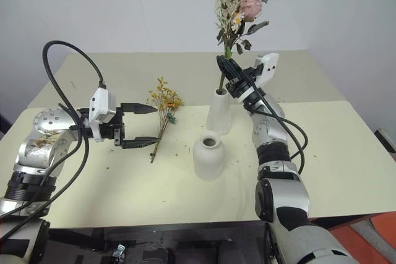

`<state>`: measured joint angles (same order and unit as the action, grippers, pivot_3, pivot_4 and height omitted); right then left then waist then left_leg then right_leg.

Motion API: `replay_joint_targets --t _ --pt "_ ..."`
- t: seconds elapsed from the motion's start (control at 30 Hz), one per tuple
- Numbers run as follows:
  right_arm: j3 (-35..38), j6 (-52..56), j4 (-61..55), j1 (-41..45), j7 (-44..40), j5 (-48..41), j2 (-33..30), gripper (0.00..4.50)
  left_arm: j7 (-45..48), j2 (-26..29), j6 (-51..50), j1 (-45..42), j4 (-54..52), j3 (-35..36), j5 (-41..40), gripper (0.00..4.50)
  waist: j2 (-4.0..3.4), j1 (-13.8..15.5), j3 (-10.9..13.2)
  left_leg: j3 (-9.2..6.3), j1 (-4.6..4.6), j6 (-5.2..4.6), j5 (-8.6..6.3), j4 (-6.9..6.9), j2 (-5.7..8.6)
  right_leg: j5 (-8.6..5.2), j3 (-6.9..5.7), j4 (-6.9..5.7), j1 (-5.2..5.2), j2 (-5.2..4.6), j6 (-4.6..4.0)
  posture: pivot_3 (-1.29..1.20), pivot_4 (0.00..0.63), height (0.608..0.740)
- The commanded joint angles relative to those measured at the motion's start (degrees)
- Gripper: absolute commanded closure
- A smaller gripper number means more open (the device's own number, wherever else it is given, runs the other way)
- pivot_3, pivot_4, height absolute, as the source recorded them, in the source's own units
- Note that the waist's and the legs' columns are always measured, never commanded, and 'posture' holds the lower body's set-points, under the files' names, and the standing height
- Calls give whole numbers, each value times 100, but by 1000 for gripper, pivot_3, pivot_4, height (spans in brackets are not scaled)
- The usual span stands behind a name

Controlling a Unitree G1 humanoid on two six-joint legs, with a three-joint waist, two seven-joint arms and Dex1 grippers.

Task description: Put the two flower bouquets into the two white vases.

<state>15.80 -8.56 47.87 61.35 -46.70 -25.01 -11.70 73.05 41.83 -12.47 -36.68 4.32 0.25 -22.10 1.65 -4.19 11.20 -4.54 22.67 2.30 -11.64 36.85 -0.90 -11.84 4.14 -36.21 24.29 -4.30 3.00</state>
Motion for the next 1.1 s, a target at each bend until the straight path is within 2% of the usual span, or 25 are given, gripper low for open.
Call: replay_joint_targets --t 0.03,0.5,0.73,0.77,0.87,1.1 --pt "92 17 13 227 -36 -71 -113 4282 -53 90 -9 7 -208 185 -105 0 0 1 0 0 2 0 0 0 0 0 0 1 0 0 0 0 150 740" --pt "-99 -220 -364 -416 -384 18 90 4282 -44 61 28 -55 -139 130 -94 0 0 -2 0 0 4 0 0 0 0 0 -1 1 1 -1 0 0 150 740" --pt "-31 -61 -395 -411 -449 -165 94 4282 -54 21 40 -119 -86 90 -67 0 -1 -7 0 0 4 0 0 0 0 0 0 0 3 0 0 0 150 740" --pt "-28 -63 -440 -413 -476 -191 83 3551 -54 18 39 -128 -79 88 -67 0 -1 -7 0 0 4 0 0 0 0 0 0 0 4 0 0 0 150 740" --pt "-58 -36 -596 -443 -528 -226 43 2722 -52 1 53 -130 -63 79 -61 0 -1 -7 0 0 4 0 0 0 0 0 0 0 4 0 0 0 150 740" --pt "-167 134 -1086 -618 -415 -126 -35 225 -59 -89 103 -174 -6 48 -34 0 -1 5 0 0 4 0 0 0 0 0 0 0 3 0 0 0 150 740"
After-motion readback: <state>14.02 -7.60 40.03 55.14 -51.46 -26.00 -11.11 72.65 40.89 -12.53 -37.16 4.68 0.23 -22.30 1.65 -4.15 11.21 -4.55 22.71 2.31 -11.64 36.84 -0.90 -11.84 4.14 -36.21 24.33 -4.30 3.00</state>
